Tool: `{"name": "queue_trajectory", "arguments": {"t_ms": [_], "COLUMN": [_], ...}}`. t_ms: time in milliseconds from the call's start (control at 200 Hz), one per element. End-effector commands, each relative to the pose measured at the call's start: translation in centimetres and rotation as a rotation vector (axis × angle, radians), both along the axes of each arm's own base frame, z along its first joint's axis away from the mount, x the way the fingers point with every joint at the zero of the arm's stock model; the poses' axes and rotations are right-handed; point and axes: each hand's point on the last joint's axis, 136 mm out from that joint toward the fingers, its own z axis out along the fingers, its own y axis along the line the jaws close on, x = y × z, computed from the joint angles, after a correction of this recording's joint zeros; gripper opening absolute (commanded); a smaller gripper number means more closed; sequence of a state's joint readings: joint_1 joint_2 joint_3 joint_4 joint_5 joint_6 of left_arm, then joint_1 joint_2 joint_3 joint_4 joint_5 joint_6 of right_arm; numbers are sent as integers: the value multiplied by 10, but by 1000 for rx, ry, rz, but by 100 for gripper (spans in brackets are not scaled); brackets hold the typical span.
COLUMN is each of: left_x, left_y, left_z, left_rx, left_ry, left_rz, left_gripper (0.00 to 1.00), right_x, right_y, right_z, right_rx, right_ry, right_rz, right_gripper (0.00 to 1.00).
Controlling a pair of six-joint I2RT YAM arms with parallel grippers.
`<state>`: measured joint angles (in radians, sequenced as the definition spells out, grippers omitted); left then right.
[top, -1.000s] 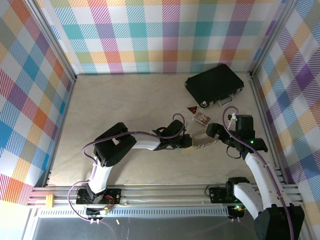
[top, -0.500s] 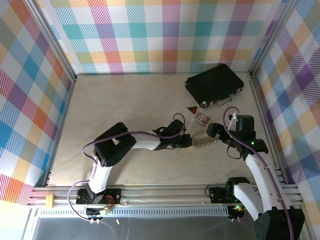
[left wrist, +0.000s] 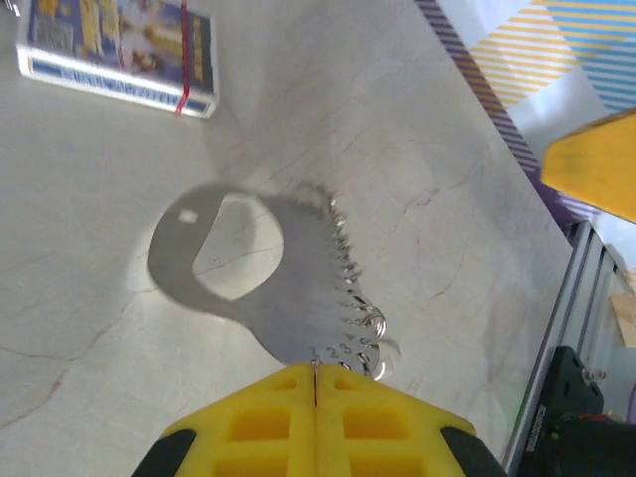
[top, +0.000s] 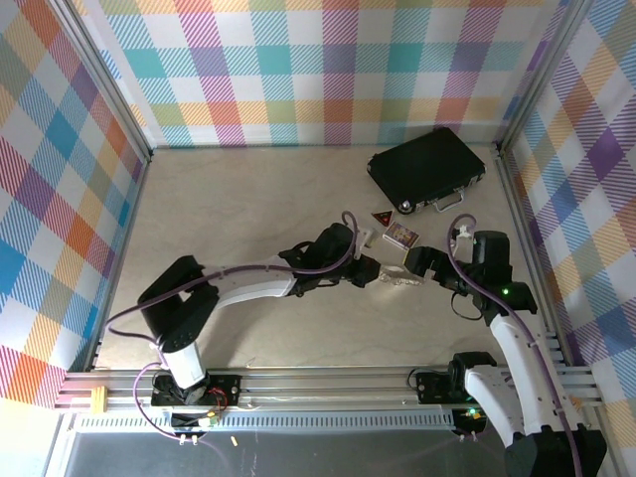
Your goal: Put the keys on the keyring
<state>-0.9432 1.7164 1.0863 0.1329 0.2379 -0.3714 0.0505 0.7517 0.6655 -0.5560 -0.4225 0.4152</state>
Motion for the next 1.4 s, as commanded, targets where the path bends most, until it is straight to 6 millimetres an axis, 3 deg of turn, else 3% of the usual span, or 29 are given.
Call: {"name": "queue_trajectory", "arguments": {"t_ms": [0,165,285,550,935,1115,1265,1395], "left_x": [-10,-26,-35,-54,-74,-75,-79,-82], "left_y": [18,36,51,78,99,100,100,100], "left_z": [20,65,95,136,175,180,185,190], "left_rx": [57,9,-24,-51,-87,-69,-64,-68], "left_ry": [-134,-280,-378,-497,-619,-640,-655,-667], "left_rz": [-60,-118,-130,-158,-197,-207,-222,-230], "left_gripper": [0,0,0,0,0,0,0,0], "right_x": [-8,-27,-42,-63,-96,-96,-99,-98], "right_y": [28,46,51,58,85,101,119,136], "right_z": [50,98,122,146,150,137,124,109], "right_rx": [169,263,281,317,273,234,159,63], "right_ry": [-156,-320,-417,-522,-603,-595,-606,-607], "right_rz": [141,262,307,365,547,606,672,711], "right_gripper": [100,100,95,78,70,67,76,76]}}
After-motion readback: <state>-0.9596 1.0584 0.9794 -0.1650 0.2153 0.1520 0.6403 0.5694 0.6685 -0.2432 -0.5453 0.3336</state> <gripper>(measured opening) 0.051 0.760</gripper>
